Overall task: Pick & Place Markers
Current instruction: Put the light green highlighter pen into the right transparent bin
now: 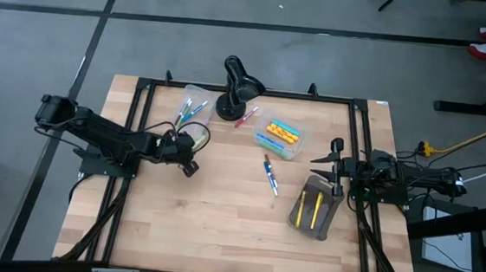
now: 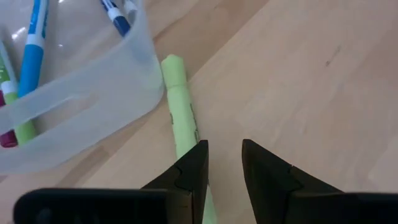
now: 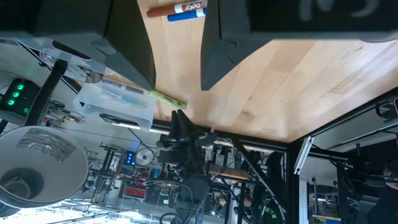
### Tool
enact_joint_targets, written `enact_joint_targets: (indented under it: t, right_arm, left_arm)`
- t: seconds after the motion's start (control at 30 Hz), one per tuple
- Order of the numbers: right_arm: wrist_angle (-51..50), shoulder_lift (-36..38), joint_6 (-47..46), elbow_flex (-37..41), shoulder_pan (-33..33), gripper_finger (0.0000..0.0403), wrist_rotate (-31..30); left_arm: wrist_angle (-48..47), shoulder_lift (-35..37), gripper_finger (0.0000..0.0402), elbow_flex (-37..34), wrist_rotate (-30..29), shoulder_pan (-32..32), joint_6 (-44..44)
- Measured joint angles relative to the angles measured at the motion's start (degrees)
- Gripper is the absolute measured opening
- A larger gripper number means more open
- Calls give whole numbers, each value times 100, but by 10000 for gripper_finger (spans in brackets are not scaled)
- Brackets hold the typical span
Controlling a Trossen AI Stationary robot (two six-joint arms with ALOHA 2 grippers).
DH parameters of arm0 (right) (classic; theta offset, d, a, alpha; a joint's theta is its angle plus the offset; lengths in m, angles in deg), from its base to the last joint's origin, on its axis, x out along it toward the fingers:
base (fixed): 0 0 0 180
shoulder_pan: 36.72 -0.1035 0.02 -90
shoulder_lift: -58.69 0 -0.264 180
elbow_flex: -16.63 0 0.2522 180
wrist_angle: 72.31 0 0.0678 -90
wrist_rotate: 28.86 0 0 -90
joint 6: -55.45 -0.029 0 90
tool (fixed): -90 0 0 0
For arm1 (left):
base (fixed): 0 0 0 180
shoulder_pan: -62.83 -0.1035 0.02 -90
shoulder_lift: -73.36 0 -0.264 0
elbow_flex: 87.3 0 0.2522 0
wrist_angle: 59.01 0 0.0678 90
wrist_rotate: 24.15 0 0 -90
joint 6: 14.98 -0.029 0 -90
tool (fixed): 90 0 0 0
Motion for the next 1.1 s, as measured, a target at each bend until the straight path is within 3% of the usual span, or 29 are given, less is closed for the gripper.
enact_joint_targets:
  t: [0.33,0.73,0.93,1.1]
  right_arm:
    - [0,0,0,0,0,126,0]
    - [0,0,0,0,0,126,0]
    - [0,0,1,0,-1,126,1]
    - [0,0,0,-2,-2,126,0]
  left_arm:
    - [-19,-151,91,-4,441,-307,-41]
    - [46,-903,92,17,582,-518,267]
    - [62,-934,91,13,586,-519,248]
    - [165,-698,87,-21,774,-452,-492]
